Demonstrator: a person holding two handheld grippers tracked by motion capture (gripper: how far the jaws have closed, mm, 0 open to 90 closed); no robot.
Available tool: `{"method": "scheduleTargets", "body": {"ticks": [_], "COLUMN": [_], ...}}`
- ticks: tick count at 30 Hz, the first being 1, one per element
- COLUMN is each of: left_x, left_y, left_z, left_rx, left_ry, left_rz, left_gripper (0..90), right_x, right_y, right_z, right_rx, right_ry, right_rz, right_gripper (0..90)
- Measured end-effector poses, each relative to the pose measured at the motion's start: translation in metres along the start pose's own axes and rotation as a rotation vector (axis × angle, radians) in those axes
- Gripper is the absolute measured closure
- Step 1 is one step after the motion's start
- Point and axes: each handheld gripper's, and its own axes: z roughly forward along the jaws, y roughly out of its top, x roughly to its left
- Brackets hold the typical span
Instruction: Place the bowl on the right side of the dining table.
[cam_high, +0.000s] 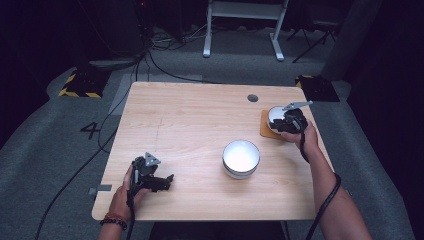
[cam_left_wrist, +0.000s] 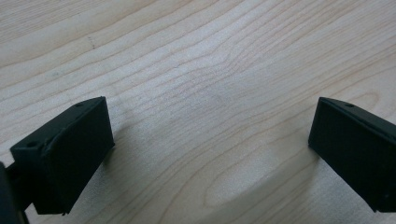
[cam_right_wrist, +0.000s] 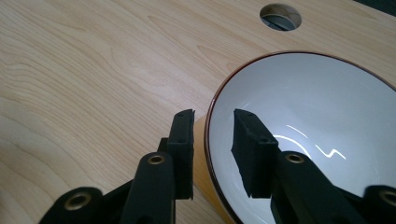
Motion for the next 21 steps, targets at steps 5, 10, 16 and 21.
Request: {"method": "scheduleTargets", "body": {"ticks": [5,10,16,21], "left_x": [0.0,0.0,0.0,0.0], "left_y": [0.0,0.0,0.0,0.0], "left_z": [0.0,0.0,0.0,0.0], "left_rx": [0.0,0.0,-0.004,-0.002], "left_ry": [0.0,0.0,0.002,0.0], "left_rz": [0.0,0.0,-0.002,-0.002], "left_gripper": [0.0,0.0,0.0,0.0], "right_x": [0.005,0.009,0.018,0.022], "right_y": [0.001,0.001,0.001,-0.001], "right_z": [-0.003,-0.007,-0.009,-0.012], "right_rx": [-0.005,-0.021,-0.008,-0.031], "right_ry": [0.008,0.024,0.029,0.031], "right_rz": [-0.011,-0.028,-0.047,-0.051], "right_gripper": [64.7,59.3,50.0,42.1]}}
